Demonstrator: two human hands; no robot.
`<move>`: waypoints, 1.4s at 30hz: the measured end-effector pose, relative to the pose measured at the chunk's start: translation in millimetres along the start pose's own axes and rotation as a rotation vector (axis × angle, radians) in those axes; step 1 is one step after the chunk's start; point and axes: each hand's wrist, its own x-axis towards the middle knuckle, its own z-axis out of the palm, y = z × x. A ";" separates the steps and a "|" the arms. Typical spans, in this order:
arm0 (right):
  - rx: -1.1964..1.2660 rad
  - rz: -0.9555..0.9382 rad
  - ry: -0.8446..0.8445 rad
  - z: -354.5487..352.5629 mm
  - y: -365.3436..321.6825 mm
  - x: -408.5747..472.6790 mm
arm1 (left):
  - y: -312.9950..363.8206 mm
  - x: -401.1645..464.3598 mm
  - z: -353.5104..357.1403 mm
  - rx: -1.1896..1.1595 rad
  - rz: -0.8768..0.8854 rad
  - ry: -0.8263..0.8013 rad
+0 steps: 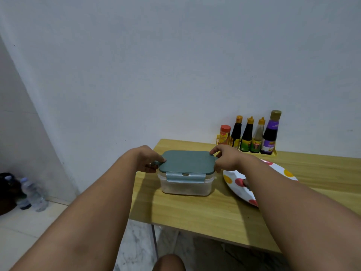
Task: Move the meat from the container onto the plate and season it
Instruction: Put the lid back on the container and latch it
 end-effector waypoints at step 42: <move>-0.050 0.026 -0.152 -0.7 -1.6 -4.5 | 7.4 -23.1 0.4 0.275 -0.146 0.044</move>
